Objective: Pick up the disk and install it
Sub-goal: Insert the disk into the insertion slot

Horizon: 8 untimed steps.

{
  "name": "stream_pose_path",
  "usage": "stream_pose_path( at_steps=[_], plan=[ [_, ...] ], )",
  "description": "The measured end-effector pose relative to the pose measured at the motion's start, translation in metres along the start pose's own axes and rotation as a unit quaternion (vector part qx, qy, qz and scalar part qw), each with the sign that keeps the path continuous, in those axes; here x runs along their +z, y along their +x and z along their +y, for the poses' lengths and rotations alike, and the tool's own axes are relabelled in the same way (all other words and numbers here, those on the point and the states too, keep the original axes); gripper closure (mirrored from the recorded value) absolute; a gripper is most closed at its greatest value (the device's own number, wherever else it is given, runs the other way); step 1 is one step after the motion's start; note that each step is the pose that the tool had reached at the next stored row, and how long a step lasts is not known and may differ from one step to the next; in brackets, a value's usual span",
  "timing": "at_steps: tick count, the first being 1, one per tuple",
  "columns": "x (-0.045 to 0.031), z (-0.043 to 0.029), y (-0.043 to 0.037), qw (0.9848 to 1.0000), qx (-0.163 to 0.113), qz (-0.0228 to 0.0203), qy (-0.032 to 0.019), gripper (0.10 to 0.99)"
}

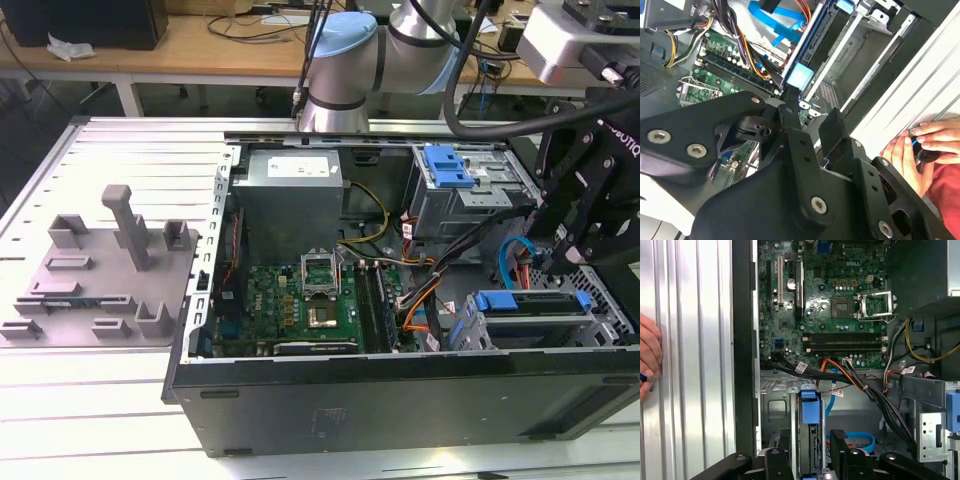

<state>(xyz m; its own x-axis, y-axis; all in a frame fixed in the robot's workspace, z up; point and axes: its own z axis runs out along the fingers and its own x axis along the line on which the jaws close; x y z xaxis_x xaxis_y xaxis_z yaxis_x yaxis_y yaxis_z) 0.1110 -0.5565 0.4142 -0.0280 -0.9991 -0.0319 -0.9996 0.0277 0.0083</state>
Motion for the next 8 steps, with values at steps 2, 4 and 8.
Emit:
stream_pose_path(
  at_steps=[2, 4, 8],
  plan=[
    [0.0001, 0.0, 0.0, 1.0, 0.0, 0.0, 0.0, 0.643],
    [0.0001, 0.0, 0.0, 1.0, 0.0, 0.0, 0.0, 0.643],
    [0.0002, 0.0001, 0.0, 1.0, 0.0, -0.0001, 0.0, 0.643]
  ],
)
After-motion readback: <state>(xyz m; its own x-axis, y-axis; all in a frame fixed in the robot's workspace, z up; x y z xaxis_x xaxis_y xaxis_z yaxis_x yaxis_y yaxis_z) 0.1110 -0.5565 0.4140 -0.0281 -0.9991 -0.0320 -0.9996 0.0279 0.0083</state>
